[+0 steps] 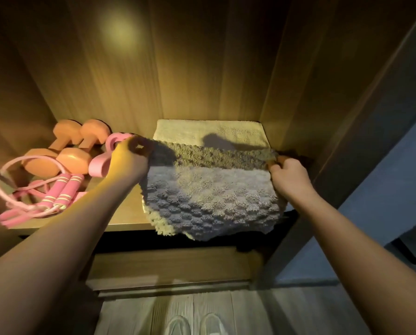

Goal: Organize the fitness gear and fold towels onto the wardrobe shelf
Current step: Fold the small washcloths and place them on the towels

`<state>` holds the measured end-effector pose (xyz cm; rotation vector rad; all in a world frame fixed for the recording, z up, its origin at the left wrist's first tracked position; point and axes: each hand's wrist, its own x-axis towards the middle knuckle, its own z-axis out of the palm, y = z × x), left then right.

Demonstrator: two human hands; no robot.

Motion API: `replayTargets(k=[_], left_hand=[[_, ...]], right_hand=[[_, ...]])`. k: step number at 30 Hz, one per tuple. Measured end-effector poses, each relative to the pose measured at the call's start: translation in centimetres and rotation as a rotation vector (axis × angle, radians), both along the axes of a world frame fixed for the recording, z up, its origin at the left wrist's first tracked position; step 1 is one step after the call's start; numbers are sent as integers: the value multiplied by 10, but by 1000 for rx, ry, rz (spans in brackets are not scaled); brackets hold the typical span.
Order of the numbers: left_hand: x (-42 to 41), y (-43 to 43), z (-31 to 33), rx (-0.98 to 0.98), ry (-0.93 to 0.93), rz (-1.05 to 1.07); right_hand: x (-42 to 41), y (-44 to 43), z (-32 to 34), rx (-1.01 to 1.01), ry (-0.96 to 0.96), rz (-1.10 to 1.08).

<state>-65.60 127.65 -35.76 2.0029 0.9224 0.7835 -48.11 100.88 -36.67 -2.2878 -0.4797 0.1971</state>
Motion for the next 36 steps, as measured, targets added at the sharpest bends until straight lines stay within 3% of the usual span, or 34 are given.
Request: replayTargets(k=[2,7,10,13,15,17,20,24,28,30,34,36], left_hand=[[5,2,-7,76,52,-13],[26,11,-35,261,398,27],[36,9,-41,320,470,54],[36,-3,-35,470,454,67],[32,-24,-33,594,397,-36],[29,-52,-39,599,374,-189],[33,-78,-59,661,560,-361],[22,-66,-67,703,696,-295],[1,-51,-61,670,788,-100],[5,-53,-57,663,795,-85],[26,-69,-65,720,616,-356],[24,-64,-69,703,604,-339]], right_hand=[[3,6,-3,-12,10,-30],[24,36,-21,-326,-98,-88],[31,48,-30,-463,-166,-81],[21,44,-31,-403,-368,-112],[5,42,-31,-278,-523,-9],[-19,50,-29,-270,-466,227],[-39,67,-45,-435,-367,484],[-26,59,-54,-590,-354,425],[-8,41,-52,-684,-252,239],[-11,44,-49,-680,-255,198],[-39,68,-55,-489,-427,384],[-38,65,-59,-485,-477,391]])
